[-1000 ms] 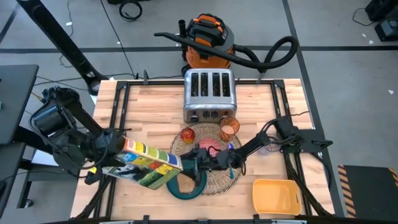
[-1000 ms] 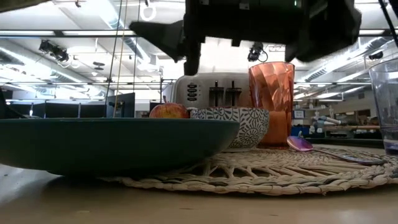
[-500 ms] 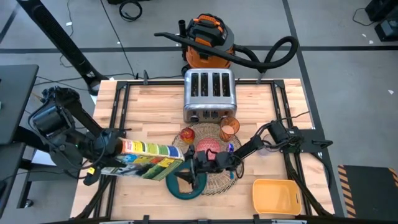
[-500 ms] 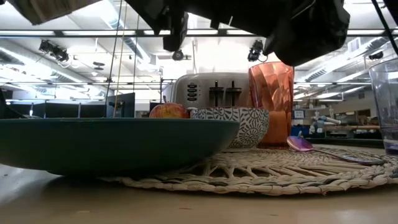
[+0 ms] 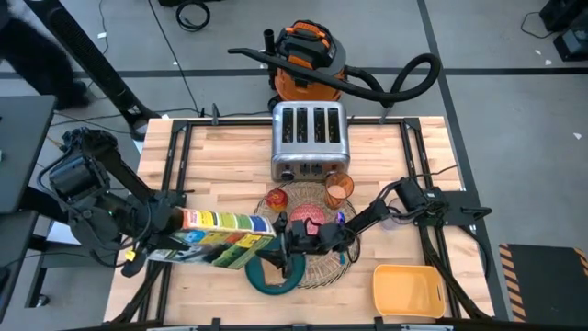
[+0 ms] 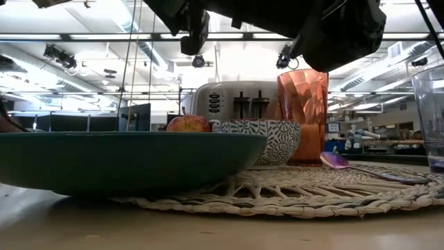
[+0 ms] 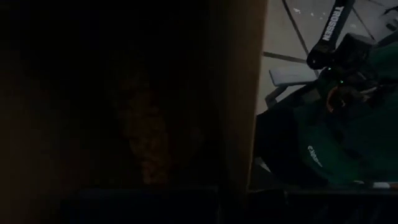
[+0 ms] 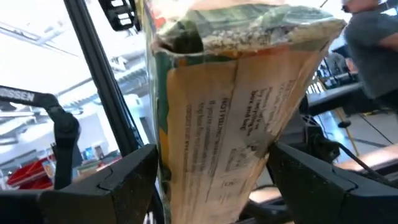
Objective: Arrange a breakfast setting
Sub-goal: Pour the yellow cereal from the cereal box into the red patterned bowl
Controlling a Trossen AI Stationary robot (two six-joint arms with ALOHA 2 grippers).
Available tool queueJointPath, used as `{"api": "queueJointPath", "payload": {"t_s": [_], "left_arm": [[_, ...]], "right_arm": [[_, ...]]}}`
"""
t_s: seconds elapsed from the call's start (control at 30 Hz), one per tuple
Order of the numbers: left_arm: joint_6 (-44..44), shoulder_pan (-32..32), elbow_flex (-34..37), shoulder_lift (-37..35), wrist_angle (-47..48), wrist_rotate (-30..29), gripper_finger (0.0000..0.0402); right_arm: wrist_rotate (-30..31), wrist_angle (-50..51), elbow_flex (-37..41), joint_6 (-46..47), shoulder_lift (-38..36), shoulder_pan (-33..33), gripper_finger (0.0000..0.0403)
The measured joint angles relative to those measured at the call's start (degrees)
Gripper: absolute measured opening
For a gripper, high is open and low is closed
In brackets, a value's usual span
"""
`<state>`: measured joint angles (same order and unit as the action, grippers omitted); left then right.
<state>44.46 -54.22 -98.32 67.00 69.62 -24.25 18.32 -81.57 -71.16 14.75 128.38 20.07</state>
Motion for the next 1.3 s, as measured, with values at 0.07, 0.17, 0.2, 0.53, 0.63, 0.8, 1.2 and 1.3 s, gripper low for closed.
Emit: {"api": "queueJointPath", "payload": {"t_s": [0.07,0.17,0.2,0.53,0.63,0.8,1.2,1.3], "left_arm": [[-0.2,0.0,0.0,0.0,-0.3,-0.1,0.0],[-0.4,0.0,0.0,0.0,-0.8,-0.4,0.0],[-0.6,0.0,0.0,0.0,-0.8,-0.5,0.0],[-3.4,0.0,0.0,-0.1,-2.3,-1.0,0.0],[-3.5,0.0,0.0,-0.1,-2.2,-1.6,0.0],[-4.5,0.0,-0.1,-0.1,-2.3,-2.1,0.0],[-4.9,0.1,0.1,0.1,-2.0,-4.1,0.0],[-4.9,0.1,0.1,0.1,-1.9,-4.0,0.0]], "right_arm": [[-0.5,-1.5,0.0,-0.9,0.0,-0.1,0.0309],[-2.0,-4.6,0.0,-5.7,0.0,-0.2,0.0309],[-2.1,-6.1,0.0,-7.3,0.0,-0.2,0.0309],[-5.9,-7.6,-0.7,-13.6,0.0,-0.4,0.0309],[-5.9,-7.8,-1.2,-15.3,0.0,-0.2,0.0309],[-9.1,-7.6,-2.0,-11.2,0.0,-0.4,0.0323],[-0.3,-7.6,-2.2,-6.5,0.0,-2.1,0.0396],[5.1,-7.6,-2.2,-5.2,-0.2,-2.1,0.0389]]}}
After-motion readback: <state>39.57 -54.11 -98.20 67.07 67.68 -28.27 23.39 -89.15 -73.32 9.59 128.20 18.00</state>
